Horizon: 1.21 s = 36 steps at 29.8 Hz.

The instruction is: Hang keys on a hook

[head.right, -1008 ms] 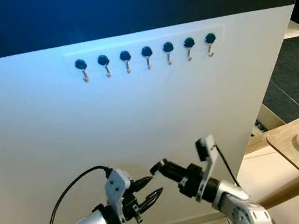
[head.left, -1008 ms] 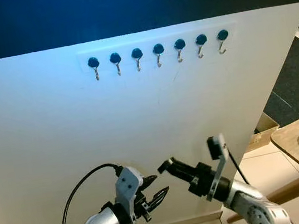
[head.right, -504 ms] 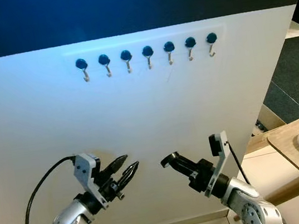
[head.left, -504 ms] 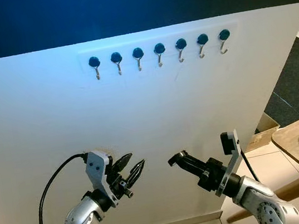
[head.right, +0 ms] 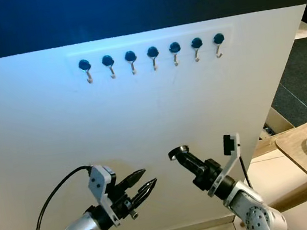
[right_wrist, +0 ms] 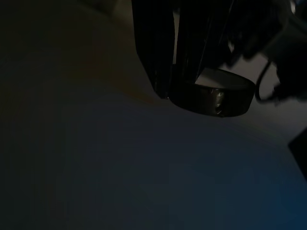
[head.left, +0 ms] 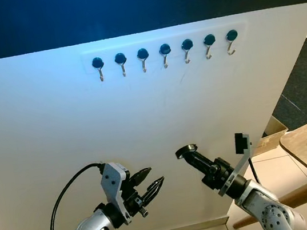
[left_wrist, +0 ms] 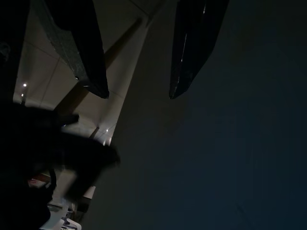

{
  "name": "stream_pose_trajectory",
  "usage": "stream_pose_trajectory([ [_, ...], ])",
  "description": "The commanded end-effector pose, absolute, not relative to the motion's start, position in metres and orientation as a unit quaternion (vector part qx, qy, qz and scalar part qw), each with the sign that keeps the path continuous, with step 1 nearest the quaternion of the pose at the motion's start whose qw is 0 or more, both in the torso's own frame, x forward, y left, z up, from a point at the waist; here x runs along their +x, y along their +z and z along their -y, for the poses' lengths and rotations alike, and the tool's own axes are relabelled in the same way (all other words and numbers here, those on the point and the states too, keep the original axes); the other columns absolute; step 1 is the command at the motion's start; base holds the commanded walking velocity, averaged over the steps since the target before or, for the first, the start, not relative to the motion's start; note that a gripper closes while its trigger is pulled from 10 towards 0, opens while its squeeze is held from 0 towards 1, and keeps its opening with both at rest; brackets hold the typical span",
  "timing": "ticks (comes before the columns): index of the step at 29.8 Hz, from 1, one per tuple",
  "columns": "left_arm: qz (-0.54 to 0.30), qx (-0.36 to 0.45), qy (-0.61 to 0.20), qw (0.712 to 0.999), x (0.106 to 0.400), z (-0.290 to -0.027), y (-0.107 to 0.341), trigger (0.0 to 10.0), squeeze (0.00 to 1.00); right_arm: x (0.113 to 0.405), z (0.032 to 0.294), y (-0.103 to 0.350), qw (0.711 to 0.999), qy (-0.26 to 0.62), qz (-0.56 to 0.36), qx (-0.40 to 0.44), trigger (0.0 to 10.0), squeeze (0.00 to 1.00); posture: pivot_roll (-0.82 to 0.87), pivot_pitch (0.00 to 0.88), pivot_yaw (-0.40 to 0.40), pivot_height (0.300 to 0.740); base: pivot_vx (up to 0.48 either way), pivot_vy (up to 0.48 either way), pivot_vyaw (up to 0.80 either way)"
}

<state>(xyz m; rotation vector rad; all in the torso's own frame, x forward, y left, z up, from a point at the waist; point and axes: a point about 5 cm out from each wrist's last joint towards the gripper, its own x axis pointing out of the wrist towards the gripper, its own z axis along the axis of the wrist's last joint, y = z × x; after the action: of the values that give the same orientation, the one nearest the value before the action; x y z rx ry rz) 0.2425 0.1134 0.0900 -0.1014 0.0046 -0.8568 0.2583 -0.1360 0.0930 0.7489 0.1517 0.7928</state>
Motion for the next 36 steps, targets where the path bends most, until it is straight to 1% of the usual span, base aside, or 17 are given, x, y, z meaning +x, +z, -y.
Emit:
stream_pose_trajectory([
  [1, 0.000, -0.053, -0.411, 0.910, 0.243, -0.111, 0.092, 10.0, 0.00, 0.255, 0.131, 0.091, 0.850, 0.389, -0.085, 0.346, 10.0, 0.00, 0.02, 0.053, 0.003, 0.740, 0.000, 0.000, 0.00],
  [11, 0.016, -0.070, -0.414, 0.907, 0.248, -0.102, 0.101, 10.0, 0.00, 0.250, 0.116, 0.086, 0.843, 0.409, -0.105, 0.333, 10.0, 0.00, 0.02, 0.041, 0.003, 0.740, 0.000, 0.000, 0.00],
  [21, 0.010, -0.073, -0.420, 0.905, 0.245, -0.099, 0.100, 10.0, 0.00, 0.249, 0.114, 0.085, 0.841, 0.413, -0.110, 0.332, 10.0, 0.00, 0.03, 0.038, 0.001, 0.740, 0.000, 0.000, 0.00],
  [22, 0.010, -0.072, -0.421, 0.904, 0.244, -0.098, 0.100, 9.5, 0.00, 0.249, 0.113, 0.085, 0.841, 0.413, -0.110, 0.332, 10.0, 0.00, 0.03, 0.039, 0.001, 0.740, 0.000, 0.000, 0.00],
  [23, 0.010, -0.072, -0.421, 0.904, 0.244, -0.098, 0.100, 9.5, 0.00, 0.249, 0.113, 0.085, 0.841, 0.413, -0.110, 0.332, 10.0, 0.00, 0.03, 0.039, 0.001, 0.740, 0.000, 0.000, 0.00],
  [25, 0.010, -0.071, -0.423, 0.903, 0.244, -0.098, 0.100, 7.7, 0.00, 0.249, 0.112, 0.085, 0.840, 0.415, -0.112, 0.332, 10.0, 0.00, 0.03, 0.041, 0.001, 0.740, 0.000, 0.000, 0.00],
  [27, 0.009, -0.070, -0.424, 0.903, 0.244, -0.097, 0.100, 2.7, 0.00, 0.249, 0.111, 0.085, 0.839, 0.417, -0.114, 0.331, 10.0, 0.00, 0.03, 0.041, 0.001, 0.740, 0.000, 0.000, 0.00],
  [28, 0.009, -0.071, -0.424, 0.903, 0.244, -0.097, 0.100, 0.0, 0.00, 0.248, 0.111, 0.084, 0.838, 0.418, -0.115, 0.331, 10.0, 0.00, 0.03, 0.043, 0.001, 0.740, 0.000, 0.000, 0.00],
  [33, 0.008, -0.065, -0.427, 0.902, 0.244, -0.097, 0.100, 0.0, 0.00, 0.248, 0.110, 0.084, 0.838, 0.420, -0.117, 0.329, 10.0, 0.00, 0.03, 0.044, 0.002, 0.740, 0.000, 0.000, 0.00],
  [34, 0.007, -0.060, -0.427, 0.902, 0.243, -0.096, 0.100, 9.1, 0.00, 0.248, 0.109, 0.084, 0.837, 0.421, -0.119, 0.328, 10.0, 0.00, 0.03, 0.044, 0.002, 0.740, 0.000, 0.000, 0.00],
  [36, 0.006, -0.056, -0.428, 0.902, 0.243, -0.096, 0.099, 9.1, 0.00, 0.248, 0.109, 0.084, 0.837, 0.421, -0.120, 0.328, 10.0, 0.00, 0.03, 0.045, 0.003, 0.740, 0.000, 0.000, 0.00],
])
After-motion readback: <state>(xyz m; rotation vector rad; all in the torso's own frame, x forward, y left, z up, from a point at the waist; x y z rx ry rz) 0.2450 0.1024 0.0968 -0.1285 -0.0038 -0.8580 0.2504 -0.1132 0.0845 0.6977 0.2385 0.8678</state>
